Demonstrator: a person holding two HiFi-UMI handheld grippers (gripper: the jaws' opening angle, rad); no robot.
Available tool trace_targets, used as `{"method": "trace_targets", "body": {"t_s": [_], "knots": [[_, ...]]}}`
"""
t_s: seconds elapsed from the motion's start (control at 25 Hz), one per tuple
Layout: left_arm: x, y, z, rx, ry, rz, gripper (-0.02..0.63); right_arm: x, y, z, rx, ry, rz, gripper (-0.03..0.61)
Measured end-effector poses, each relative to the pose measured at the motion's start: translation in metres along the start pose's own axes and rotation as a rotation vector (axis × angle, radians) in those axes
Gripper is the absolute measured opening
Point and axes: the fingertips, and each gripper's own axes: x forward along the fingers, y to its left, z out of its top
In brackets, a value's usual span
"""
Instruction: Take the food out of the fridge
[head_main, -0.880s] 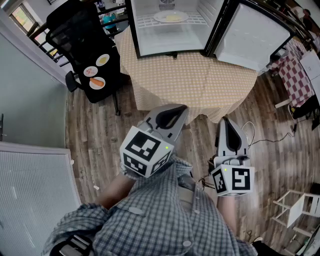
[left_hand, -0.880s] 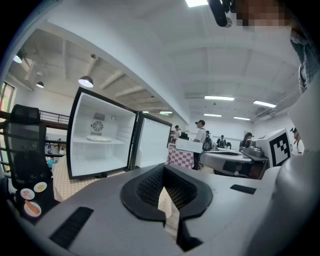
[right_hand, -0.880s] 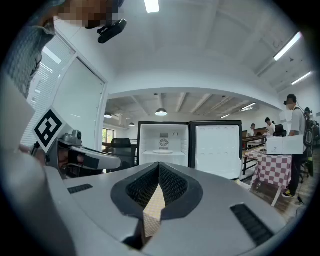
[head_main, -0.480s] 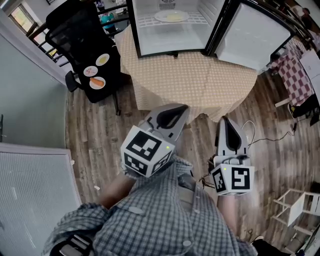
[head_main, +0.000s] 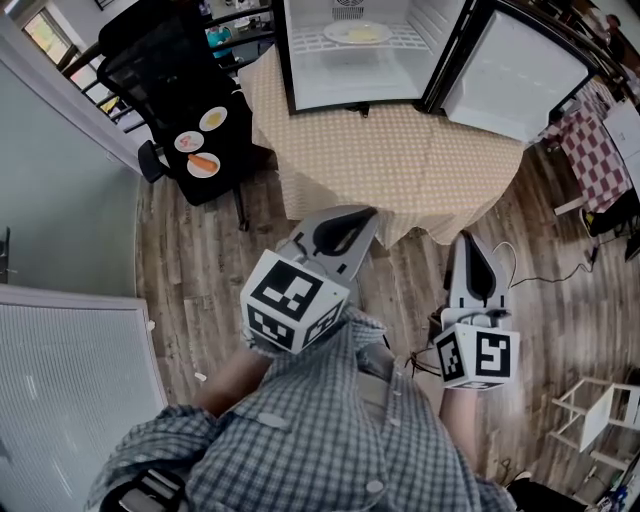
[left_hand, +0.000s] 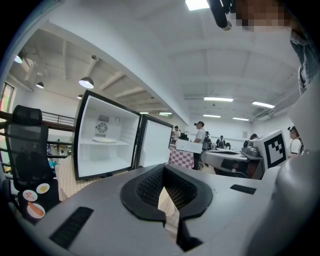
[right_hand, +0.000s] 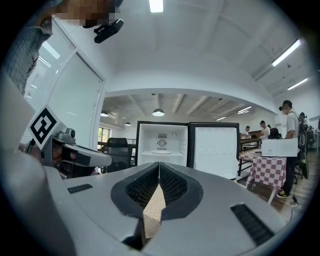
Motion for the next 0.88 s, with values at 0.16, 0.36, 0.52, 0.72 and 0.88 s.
{"method": "trace_targets", "body": {"t_s": [0.16, 0.36, 0.52, 0.72, 0.88], "knots": [[-0.012, 0.009, -0.006, -0.010, -0.002, -0.002, 0.006, -0.003, 0.010, -0.002, 0.006, -0.005, -0.014, 0.011], [-0.015, 0.015, -0.011, -0.021, -0.004, -0.016, 0.006, -0.007, 0.018, -0.008, 0.004, 0.010, -0.037, 0.011], [-0.010, 0.019, -0.011, -0.034, -0.006, -0.011, 0.006, -0.004, 0.013, -0.013, 0.006, 0.028, -0.034, 0.011], [0.007, 0.027, -0.007, -0.039, -0.012, 0.029, 0.006, 0.019, -0.002, -0.015, 0.011, 0.028, 0.008, 0.011], [0.027, 0.037, -0.003, -0.049, -0.011, 0.087, 0.006, 0.047, -0.018, -0.012, 0.008, 0.015, 0.074, 0.011]]}}
